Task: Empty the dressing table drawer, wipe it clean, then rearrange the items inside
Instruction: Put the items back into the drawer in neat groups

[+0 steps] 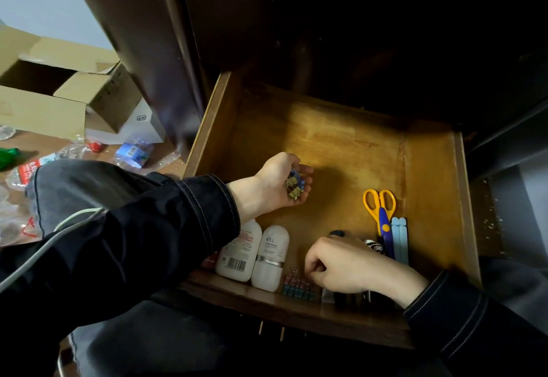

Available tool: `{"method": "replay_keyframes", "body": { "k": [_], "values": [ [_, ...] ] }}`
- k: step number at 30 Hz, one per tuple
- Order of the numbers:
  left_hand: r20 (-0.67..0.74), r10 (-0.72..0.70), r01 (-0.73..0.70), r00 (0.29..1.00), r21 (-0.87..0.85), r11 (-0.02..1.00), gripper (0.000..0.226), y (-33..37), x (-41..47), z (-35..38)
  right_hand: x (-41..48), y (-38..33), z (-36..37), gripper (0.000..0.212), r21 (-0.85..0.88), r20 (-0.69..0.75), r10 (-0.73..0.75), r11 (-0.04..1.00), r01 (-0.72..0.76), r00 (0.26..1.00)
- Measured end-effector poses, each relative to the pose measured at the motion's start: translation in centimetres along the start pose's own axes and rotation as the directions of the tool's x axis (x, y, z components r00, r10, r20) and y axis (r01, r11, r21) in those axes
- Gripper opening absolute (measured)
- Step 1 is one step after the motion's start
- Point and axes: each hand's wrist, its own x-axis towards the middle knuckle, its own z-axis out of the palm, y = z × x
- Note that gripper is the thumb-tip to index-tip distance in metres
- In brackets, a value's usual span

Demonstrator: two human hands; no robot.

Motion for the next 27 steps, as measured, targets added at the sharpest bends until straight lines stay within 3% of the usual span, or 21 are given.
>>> {"method": "replay_keyframes", "body": {
  "k": [10, 12, 14, 16, 18, 20, 21, 24, 27],
  "values": [
    [0.006, 0.000, 0.000, 1.000, 0.006, 1.000, 0.026, 0.0, 0.2, -0.1, -0.1, 0.0, -0.2, 0.022, 0.046, -0.002, 0.013, 0.999, -0.013, 1.000],
    [0.009, -0.002, 0.002, 1.000, -0.001, 1.000, 0.026, 0.1, 0.2, -0.1, -0.1, 0.3, -0.6, 0.020, 0.111, -0.050, 0.028, 0.994, -0.022, 0.998],
    [0.021, -0.016, 0.016, 1.000, -0.004, 1.000, 0.026, 0.1, 0.2, -0.1, -0.3, 0.9, -1.4, 0.016, 0.215, -0.188, 0.077, 0.976, -0.035, 0.979],
    [0.053, -0.041, 0.041, 0.998, 0.009, 0.999, 0.028, 0.0, 0.3, 0.0, -0.4, 1.6, -2.3, 0.014, 0.319, -0.418, 0.162, 0.948, -0.023, 0.894],
    [0.111, -0.083, 0.082, 0.990, 0.015, 0.997, 0.026, -0.2, 0.2, 0.2, -0.4, 1.8, -3.0, 0.012, 0.401, -0.631, 0.243, 0.915, 0.042, 0.737],
    [0.177, -0.131, 0.134, 0.975, -0.002, 0.991, 0.022, -0.4, -0.1, 0.5, -0.4, 1.7, -3.6, 0.012, 0.441, -0.736, 0.271, 0.887, 0.136, 0.621],
    [0.206, -0.148, 0.154, 0.967, -0.010, 0.988, 0.021, -0.5, -0.2, 0.6, -0.4, 1.5, -3.7, 0.014, 0.437, -0.751, 0.255, 0.883, 0.169, 0.609],
    [0.253, -0.190, 0.193, 0.949, 0.011, 0.981, 0.029, -0.6, -0.2, 0.8, -0.3, 1.0, -3.6, 0.017, 0.348, -0.721, 0.153, 0.923, 0.162, 0.676],
    [0.252, -0.211, 0.201, 0.945, 0.066, 0.977, 0.044, -0.7, -0.1, 0.9, 0.1, 0.8, -3.3, 0.018, 0.292, -0.676, 0.177, 0.955, 0.041, 0.715]
  ]
}}
